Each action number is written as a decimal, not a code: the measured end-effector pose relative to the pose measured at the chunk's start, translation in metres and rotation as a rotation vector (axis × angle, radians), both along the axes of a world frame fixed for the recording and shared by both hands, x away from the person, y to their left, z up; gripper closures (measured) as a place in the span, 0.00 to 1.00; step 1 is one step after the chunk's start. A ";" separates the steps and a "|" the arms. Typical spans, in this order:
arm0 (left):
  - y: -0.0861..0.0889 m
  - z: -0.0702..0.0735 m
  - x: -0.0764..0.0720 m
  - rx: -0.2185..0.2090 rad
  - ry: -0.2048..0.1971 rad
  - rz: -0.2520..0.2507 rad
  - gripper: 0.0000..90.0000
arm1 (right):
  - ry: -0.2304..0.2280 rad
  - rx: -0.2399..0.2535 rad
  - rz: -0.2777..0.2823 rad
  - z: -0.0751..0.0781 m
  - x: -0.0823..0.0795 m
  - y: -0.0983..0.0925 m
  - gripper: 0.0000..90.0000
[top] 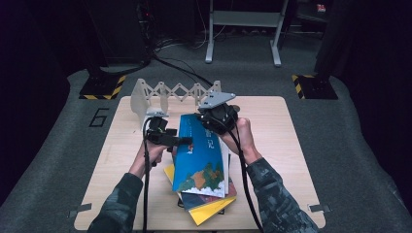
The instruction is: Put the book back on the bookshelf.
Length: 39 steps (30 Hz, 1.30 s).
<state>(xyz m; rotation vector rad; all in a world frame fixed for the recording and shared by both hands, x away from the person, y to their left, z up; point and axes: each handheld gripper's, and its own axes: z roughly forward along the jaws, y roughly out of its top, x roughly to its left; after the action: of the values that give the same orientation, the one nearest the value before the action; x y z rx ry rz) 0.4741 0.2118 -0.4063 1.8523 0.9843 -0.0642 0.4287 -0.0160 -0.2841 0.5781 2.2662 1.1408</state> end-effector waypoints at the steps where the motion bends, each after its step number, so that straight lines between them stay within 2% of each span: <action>1: 0.000 0.000 0.000 0.000 0.000 0.000 0.02 | 0.001 0.002 -0.001 0.000 0.000 0.001 0.87; 4: -0.001 0.000 -0.001 -0.032 0.004 -0.029 0.06 | 0.001 0.001 0.002 0.000 0.000 0.001 0.87; 5: -0.002 0.002 -0.002 -0.027 0.003 -0.026 0.14 | 0.005 -0.001 -0.002 -0.002 0.001 0.002 0.87; 8: 0.000 0.001 -0.002 -0.006 0.003 -0.010 0.19 | 0.017 0.002 -0.006 -0.004 0.003 0.002 0.87; 10: 0.001 0.000 -0.002 -0.008 0.011 0.002 0.25 | 0.020 -0.004 -0.003 -0.006 0.004 0.002 0.87; 13: 0.005 -0.003 -0.001 -0.011 0.045 0.019 0.31 | 0.025 -0.006 -0.009 -0.010 0.005 0.002 0.87; 14: 0.005 -0.003 -0.001 -0.011 0.045 0.019 0.32 | 0.025 -0.006 -0.009 -0.010 0.005 0.002 0.87; 20: 0.010 -0.008 -0.001 -0.054 0.080 0.062 0.41 | 0.042 -0.001 -0.013 -0.016 0.007 0.002 0.87; 26: 0.014 -0.010 -0.004 -0.078 0.081 0.084 0.46 | 0.066 0.014 -0.027 -0.019 0.010 -0.003 0.87; 29: 0.017 -0.010 -0.007 -0.089 0.070 0.088 0.48 | 0.092 0.021 -0.041 -0.021 0.012 -0.007 0.87; 31: 0.017 -0.010 -0.008 -0.095 0.067 0.096 0.48 | 0.093 0.024 -0.041 -0.022 0.013 -0.008 0.87; 34: 0.020 -0.007 -0.012 -0.089 0.041 0.084 0.49 | 0.107 0.033 -0.068 -0.026 0.017 -0.013 0.87; 35: 0.020 -0.005 -0.014 -0.079 0.026 0.082 0.50 | 0.121 0.038 -0.079 -0.028 0.019 -0.015 0.86; 36: 0.019 -0.003 -0.016 -0.067 0.005 0.081 0.53 | 0.146 0.035 -0.116 -0.034 0.024 -0.017 0.84; 37: 0.018 -0.001 -0.018 -0.052 -0.010 0.079 0.53 | 0.146 0.035 -0.116 -0.034 0.024 -0.017 0.84; 38: 0.016 0.001 -0.020 -0.033 -0.029 0.081 0.55 | 0.194 0.036 -0.158 -0.042 0.031 -0.021 0.79; 39: 0.015 0.001 -0.021 -0.030 -0.031 0.082 0.55 | 0.194 0.036 -0.158 -0.042 0.031 -0.021 0.79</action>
<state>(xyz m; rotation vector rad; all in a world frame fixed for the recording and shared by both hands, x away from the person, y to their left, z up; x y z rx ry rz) 0.4528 0.2266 -0.4048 1.7786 1.0308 -0.0006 0.4598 -0.0371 -0.3262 0.9002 2.3152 1.0906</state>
